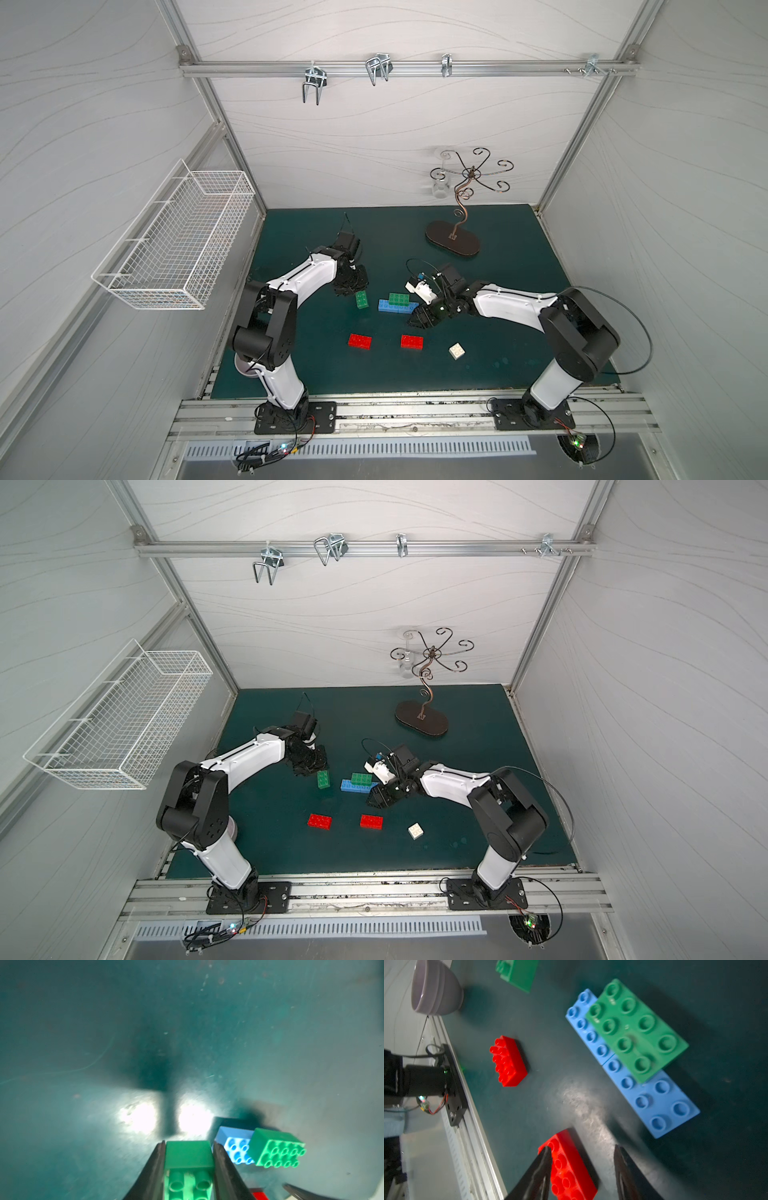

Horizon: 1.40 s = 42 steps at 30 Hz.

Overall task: Assemble a small pinwheel with lego
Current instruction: Adjust the lego brick at the center of the board, then place the lego brick at the center of the board.

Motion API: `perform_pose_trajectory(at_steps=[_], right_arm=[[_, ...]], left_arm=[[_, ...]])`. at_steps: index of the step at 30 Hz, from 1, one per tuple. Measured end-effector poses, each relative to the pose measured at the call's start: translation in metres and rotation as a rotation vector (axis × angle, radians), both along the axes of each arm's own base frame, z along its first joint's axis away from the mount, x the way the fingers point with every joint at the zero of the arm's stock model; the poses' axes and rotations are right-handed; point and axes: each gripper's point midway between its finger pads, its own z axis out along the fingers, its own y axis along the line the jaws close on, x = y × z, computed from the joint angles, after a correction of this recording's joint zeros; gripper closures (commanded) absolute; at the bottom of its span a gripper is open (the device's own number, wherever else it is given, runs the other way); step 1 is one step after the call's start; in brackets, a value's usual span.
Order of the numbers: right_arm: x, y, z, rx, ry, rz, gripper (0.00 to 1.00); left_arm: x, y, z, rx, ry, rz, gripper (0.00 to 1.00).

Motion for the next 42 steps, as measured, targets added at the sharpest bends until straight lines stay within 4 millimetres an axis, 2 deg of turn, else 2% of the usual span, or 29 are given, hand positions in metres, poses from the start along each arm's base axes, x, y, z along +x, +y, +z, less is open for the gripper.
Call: perform_pose_trajectory(at_steps=[4,9,17,21,26,30,33,36,38,42], right_arm=[[-0.005,0.003,-0.005,-0.003,0.020,0.005,0.49],[-0.010,0.006,-0.008,-0.003,0.021,0.010,0.49],[0.016,0.004,-0.020,-0.052,-0.011,-0.041,0.49],[0.030,0.006,-0.019,-0.050,-0.033,-0.045,0.49],[0.030,0.005,-0.017,-0.049,-0.047,-0.035,0.49],[0.018,-0.004,-0.005,-0.024,-0.060,-0.031,0.48],[0.010,-0.006,0.014,0.021,-0.110,-0.018,0.47],[0.004,0.003,0.036,0.100,-0.208,0.052,0.44],[-0.003,0.011,0.045,0.158,-0.291,0.122,0.43],[-0.017,0.017,0.048,0.244,-0.445,0.255,0.39]], left_arm=[[0.004,-0.010,-0.005,-0.023,0.023,0.003,0.73],[0.007,-0.024,-0.001,-0.038,0.011,-0.010,0.73],[0.008,-0.036,-0.011,-0.029,0.031,-0.014,0.73],[0.014,-0.043,-0.005,-0.033,0.021,-0.013,0.75],[0.016,-0.048,-0.001,-0.042,0.016,-0.003,0.74],[0.012,-0.048,-0.002,-0.034,0.030,0.008,0.75],[0.008,-0.047,-0.002,-0.006,0.044,0.011,0.78],[0.008,-0.045,0.005,0.048,0.046,0.007,0.78],[0.012,-0.045,0.013,0.074,0.025,0.006,0.83],[0.016,-0.045,0.017,0.086,0.009,0.020,0.79]])
